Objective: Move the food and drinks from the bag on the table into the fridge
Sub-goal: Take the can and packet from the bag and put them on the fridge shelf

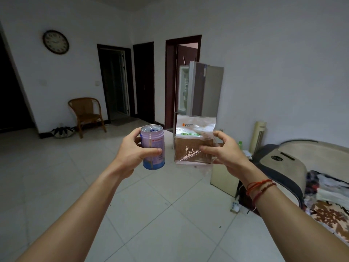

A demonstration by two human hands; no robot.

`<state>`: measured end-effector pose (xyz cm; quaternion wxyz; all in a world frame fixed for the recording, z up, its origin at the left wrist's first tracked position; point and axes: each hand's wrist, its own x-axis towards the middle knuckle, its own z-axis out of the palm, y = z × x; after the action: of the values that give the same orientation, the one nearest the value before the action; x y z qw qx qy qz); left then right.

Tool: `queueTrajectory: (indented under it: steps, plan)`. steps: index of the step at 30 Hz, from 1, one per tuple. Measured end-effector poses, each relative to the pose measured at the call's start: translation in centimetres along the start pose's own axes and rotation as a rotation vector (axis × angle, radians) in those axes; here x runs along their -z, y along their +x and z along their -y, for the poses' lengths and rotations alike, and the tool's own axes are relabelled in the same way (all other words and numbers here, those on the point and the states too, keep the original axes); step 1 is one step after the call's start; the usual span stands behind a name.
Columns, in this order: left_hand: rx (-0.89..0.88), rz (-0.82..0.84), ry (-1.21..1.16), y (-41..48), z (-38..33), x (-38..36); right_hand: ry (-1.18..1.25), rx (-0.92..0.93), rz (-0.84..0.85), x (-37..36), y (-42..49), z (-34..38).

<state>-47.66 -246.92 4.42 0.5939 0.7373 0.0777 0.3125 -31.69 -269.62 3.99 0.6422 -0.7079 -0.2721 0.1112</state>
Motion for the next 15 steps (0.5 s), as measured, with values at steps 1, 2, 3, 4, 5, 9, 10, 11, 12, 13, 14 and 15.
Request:
queueTrajectory:
  steps: [1, 2, 3, 4, 5, 9, 10, 11, 12, 13, 14, 15]
  plan:
    - [0.003, -0.003, 0.006, 1.2, 0.6, -0.1, 0.004, 0.002, 0.008, 0.0, 1.4, -0.4]
    - [0.006, -0.007, 0.012, 2.5, 1.2, -0.3, 0.011, 0.004, 0.016, 0.0, 2.8, -0.8]
    - [0.008, -0.013, 0.015, 3.9, 1.9, -0.4, 0.020, 0.010, 0.024, 0.0, 4.4, -1.2]
    - [0.009, -0.018, 0.017, 5.3, 2.4, -0.6, 0.026, 0.013, 0.030, 0.0, 6.1, -1.6]
    - [0.009, -0.024, 0.019, 6.8, 3.0, -0.8, 0.026, 0.018, 0.033, 0.0, 7.9, -1.9]
    - [0.015, -0.036, 0.045, 13.0, 4.8, -1.8, 0.029, 0.010, 0.041, 0.0, 15.2, -3.0]
    - [0.019, -0.041, 0.046, 14.5, 5.2, -2.0, 0.030, 0.010, 0.050, 0.1, 16.9, -3.2]
    - [0.021, -0.047, 0.047, 15.9, 5.6, -2.0, 0.031, 0.015, 0.058, 0.1, 18.5, -3.3]
    - [0.021, -0.051, 0.048, 17.3, 6.1, -2.1, 0.037, 0.018, 0.063, 0.1, 20.1, -3.3]
    - [0.025, -0.054, 0.049, 18.6, 6.5, -2.0, 0.048, 0.016, 0.069, 0.0, 21.6, -3.5]
    - [0.031, -0.056, 0.051, 19.8, 6.9, -1.9, 0.057, 0.008, 0.076, -0.1, 23.0, -3.7]
    - [0.035, -0.061, 0.055, 20.9, 7.4, -1.9, 0.061, 0.000, 0.085, -0.2, 24.3, -4.0]
